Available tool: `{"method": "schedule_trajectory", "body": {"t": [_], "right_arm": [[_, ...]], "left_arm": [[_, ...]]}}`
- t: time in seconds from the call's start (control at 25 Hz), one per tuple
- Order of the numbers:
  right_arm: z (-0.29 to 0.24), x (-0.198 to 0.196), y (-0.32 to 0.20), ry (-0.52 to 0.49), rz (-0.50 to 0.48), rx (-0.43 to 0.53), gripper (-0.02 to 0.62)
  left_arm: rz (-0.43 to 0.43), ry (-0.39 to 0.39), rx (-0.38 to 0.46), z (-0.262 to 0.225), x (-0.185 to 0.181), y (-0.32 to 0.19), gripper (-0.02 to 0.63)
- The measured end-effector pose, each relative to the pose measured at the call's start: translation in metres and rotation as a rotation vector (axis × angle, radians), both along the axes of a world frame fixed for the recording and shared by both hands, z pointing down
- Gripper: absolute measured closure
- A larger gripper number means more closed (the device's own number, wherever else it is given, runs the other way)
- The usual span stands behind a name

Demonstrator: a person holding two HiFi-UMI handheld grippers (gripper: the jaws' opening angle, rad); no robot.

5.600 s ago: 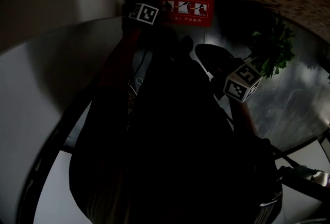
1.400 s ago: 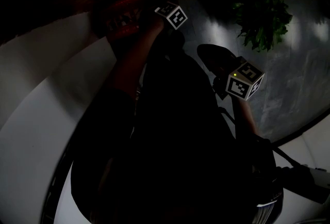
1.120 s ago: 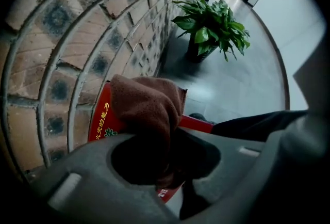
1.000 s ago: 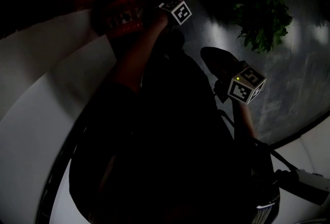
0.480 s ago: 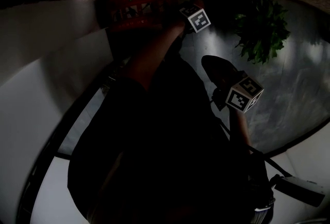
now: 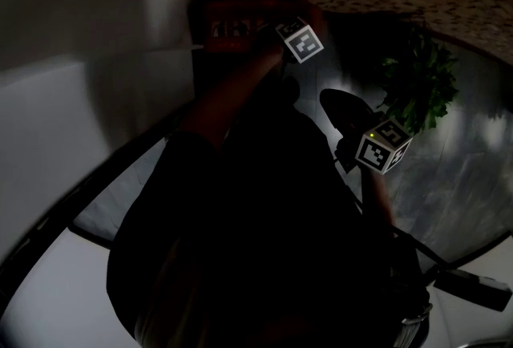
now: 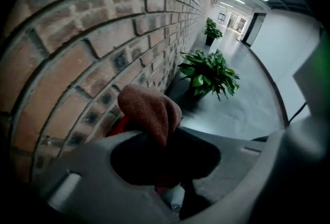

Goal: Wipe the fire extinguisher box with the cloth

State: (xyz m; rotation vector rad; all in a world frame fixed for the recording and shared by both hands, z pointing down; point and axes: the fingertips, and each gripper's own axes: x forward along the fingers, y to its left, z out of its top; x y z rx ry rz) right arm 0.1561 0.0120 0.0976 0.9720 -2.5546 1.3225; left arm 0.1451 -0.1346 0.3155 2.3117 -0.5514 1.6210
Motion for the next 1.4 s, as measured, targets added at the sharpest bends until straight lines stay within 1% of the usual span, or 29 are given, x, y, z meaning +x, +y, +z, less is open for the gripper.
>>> {"method": "schedule_trajectory", "body": {"t": [0.12, 0.28, 0.44, 0.52, 0.6, 0.68, 0.84, 1.0, 1.08, 1.16, 1.24, 1.32, 1.4], "right_arm": [[-0.008, -0.016, -0.004, -0.003, -0.053, 0.020, 0.595], [-0.015, -0.037, -0.010, -0.004, -0.111, 0.046, 0.595], [-0.019, -0.058, -0.012, 0.005, -0.160, 0.053, 0.595], [-0.019, -0.067, -0.011, 0.013, -0.179, 0.047, 0.595], [-0.017, -0.075, -0.010, 0.025, -0.194, 0.035, 0.595], [-0.015, -0.083, -0.009, 0.040, -0.204, 0.025, 0.595], [-0.019, -0.099, -0.011, 0.061, -0.206, 0.026, 0.595], [-0.017, -0.106, -0.007, 0.074, -0.190, 0.001, 0.595], [-0.017, -0.109, -0.009, 0.086, -0.175, 0.004, 0.595], [-0.013, -0.111, -0.010, 0.092, -0.162, -0.013, 0.595], [-0.004, -0.112, -0.004, 0.089, -0.153, -0.058, 0.595], [0.000, -0.115, -0.002, 0.088, -0.146, -0.079, 0.595], [-0.002, -0.118, -0.008, 0.089, -0.139, -0.068, 0.595]], "left_arm": [[-0.101, -0.019, 0.038, -0.014, -0.054, -0.020, 0.508], [-0.275, -0.079, 0.054, -0.020, -0.143, -0.036, 0.508], [-0.484, -0.100, 0.005, -0.012, -0.218, -0.033, 0.508], [-0.577, -0.088, -0.020, -0.005, -0.243, -0.030, 0.508], [-0.639, -0.089, -0.038, 0.004, -0.261, -0.027, 0.508], [-0.665, -0.092, -0.041, 0.012, -0.273, -0.027, 0.508], [-0.699, -0.095, -0.013, 0.024, -0.286, -0.037, 0.508], [-0.764, -0.067, -0.005, 0.037, -0.290, -0.050, 0.508], [-0.777, -0.061, -0.003, 0.042, -0.289, -0.057, 0.508], [-0.772, -0.081, 0.021, 0.045, -0.293, -0.066, 0.508], [-0.765, -0.116, 0.040, 0.050, -0.300, -0.071, 0.508], [-0.759, -0.145, 0.034, 0.058, -0.305, -0.073, 0.508], [-0.751, -0.168, 0.017, 0.067, -0.310, -0.075, 0.508]]}}
